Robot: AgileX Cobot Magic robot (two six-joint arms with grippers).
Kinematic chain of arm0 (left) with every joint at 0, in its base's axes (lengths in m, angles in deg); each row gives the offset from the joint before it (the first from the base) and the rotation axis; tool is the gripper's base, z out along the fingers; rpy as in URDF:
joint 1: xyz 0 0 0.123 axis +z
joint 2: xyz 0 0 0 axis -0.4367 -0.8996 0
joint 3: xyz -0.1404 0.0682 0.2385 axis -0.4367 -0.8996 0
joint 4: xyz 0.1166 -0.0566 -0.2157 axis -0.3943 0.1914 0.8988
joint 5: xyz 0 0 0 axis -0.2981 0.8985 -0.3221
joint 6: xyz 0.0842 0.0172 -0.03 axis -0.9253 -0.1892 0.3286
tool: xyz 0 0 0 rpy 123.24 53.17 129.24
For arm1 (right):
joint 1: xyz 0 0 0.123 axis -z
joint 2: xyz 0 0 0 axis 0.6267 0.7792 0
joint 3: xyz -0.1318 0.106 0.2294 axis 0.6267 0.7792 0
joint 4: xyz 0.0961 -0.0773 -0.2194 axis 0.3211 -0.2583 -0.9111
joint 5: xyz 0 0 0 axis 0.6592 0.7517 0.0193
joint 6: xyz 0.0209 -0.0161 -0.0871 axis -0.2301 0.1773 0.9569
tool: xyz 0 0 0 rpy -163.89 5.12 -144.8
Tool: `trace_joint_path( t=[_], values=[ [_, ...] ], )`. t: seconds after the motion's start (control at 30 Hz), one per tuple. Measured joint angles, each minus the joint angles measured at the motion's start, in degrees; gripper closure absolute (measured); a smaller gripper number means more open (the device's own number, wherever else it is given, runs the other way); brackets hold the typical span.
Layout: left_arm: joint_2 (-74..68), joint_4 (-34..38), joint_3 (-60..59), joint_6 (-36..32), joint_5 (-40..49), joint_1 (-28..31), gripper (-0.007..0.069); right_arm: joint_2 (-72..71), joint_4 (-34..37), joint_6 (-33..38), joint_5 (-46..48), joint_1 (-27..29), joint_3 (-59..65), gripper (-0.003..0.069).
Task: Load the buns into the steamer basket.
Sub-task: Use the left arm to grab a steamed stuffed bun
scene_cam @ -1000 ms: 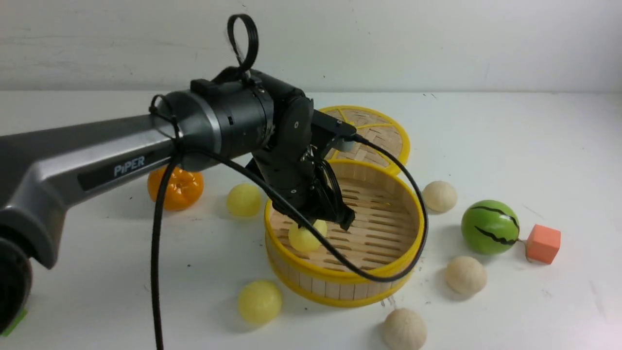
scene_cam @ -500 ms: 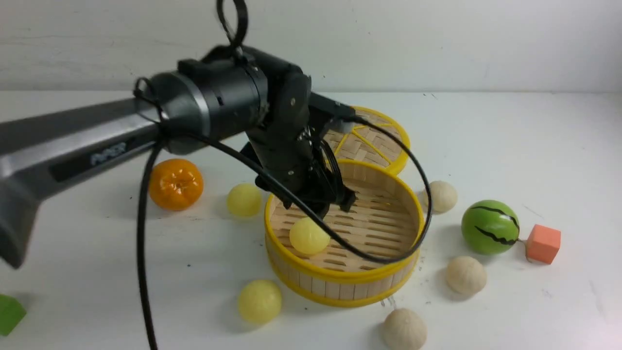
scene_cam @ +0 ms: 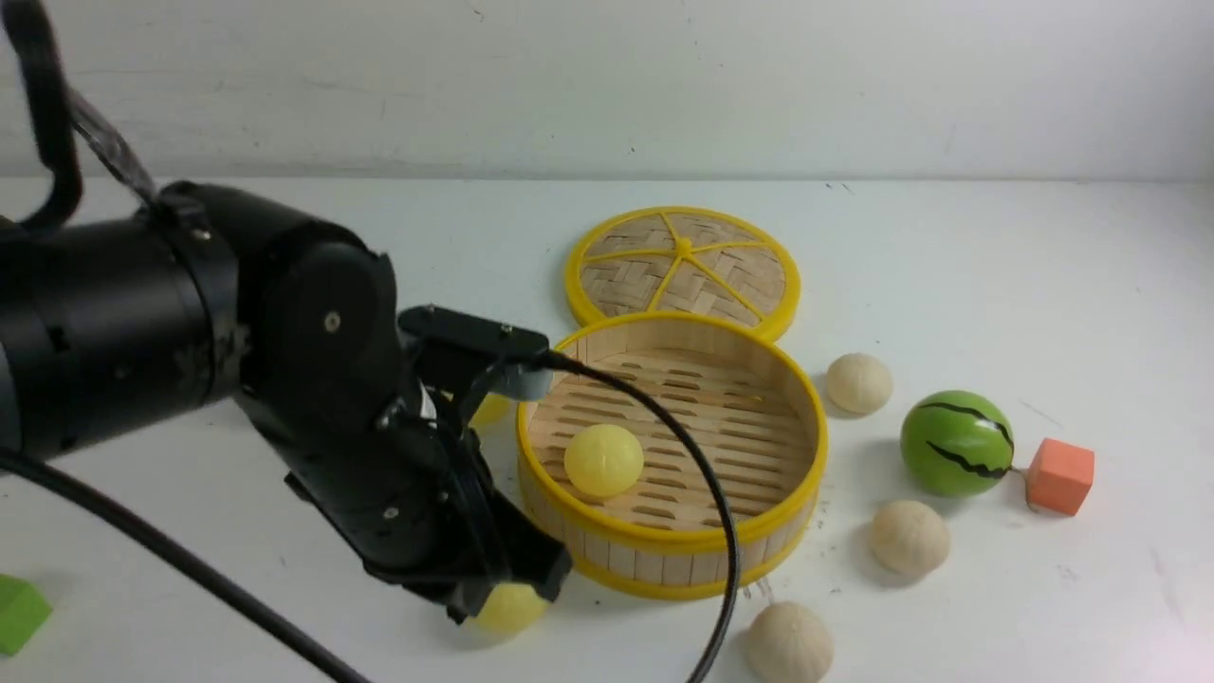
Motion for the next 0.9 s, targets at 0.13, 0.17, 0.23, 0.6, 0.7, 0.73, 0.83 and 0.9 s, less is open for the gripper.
trace_joint_path(
  t=[0.13, 0.17, 0.23, 0.6, 0.7, 0.73, 0.83, 0.9],
  values=[
    [-3.97, -0.55, 0.12, -0.48, -3.86, 0.00, 0.0601, 0.00, 0.00, 0.00, 0.00, 0.00, 0.00, 0.0420],
    [-4.79, -0.98, 0.25, -0.52, -4.41, 0.00, 0.0580, 0.00, 0.00, 0.00, 0.00, 0.00, 0.00, 0.0420],
    [-6.77, -2.02, 0.97, -0.52, -5.91, 0.00, 0.0519, 0.00, 0.00, 0.00, 0.00, 0.00, 0.00, 0.0420],
    [-13.30, -4.05, 7.51, -0.47, -6.78, 0.06, 0.0347, 0.00, 0.00, 0.00, 0.00, 0.00, 0.00, 0.0420],
    [-13.51, -5.49, 7.56, -0.47, -5.91, 0.19, 0.0349, 0.00, 0.00, 0.00, 0.00, 0.00, 0.00, 0.0420],
    [-13.57, -5.81, 7.56, -0.47, -5.33, 0.43, 0.0351, 0.00, 0.00, 0.00, 0.00, 0.00, 0.00, 0.0420],
    [-13.57, -5.57, 7.56, -0.47, -4.32, 2.08, 0.0358, 0.00, 0.00, 0.00, 0.00, 0.00, 0.00, 0.0420],
    [-13.57, -4.78, 7.56, -1.14, -4.52, 3.47, 0.0360, 0.00, 0.00, 0.00, 0.00, 0.00, 0.00, 0.0420]
  ],
)
